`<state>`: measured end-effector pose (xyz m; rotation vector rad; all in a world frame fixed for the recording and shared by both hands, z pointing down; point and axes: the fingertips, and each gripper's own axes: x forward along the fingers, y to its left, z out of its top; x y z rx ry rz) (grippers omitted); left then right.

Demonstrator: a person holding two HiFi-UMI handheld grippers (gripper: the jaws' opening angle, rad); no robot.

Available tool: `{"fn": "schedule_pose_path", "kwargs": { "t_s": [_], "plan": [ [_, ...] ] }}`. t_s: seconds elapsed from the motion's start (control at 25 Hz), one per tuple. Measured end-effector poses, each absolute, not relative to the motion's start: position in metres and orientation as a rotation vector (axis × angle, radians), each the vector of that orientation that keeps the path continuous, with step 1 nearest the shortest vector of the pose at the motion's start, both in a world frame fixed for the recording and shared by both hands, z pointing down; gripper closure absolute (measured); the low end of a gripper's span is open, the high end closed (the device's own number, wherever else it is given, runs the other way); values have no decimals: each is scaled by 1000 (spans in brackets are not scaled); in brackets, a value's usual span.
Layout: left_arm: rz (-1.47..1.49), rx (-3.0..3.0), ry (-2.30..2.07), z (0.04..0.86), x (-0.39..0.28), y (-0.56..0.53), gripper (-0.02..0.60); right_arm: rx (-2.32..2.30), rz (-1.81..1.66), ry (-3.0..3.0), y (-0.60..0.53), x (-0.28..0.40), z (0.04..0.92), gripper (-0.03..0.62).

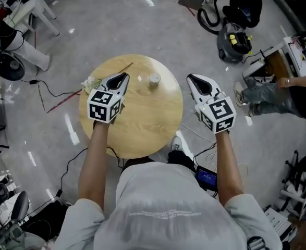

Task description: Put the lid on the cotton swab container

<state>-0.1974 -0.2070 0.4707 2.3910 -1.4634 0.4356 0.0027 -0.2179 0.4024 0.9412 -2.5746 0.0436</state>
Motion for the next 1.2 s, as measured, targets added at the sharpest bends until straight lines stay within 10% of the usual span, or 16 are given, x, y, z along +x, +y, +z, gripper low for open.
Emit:
{"fn": "schedule_pose_path", "kwargs": {
  "t_s": [0.16, 1.2],
  "plan": [
    [439, 2352, -1358, 508, -190, -225, 466, 957, 96, -2503, -223, 3, 433, 568],
    [307, 1945, -1168, 669, -148, -271, 394, 846, 292, -2420, -261, 36, 526, 568]
  ]
}}
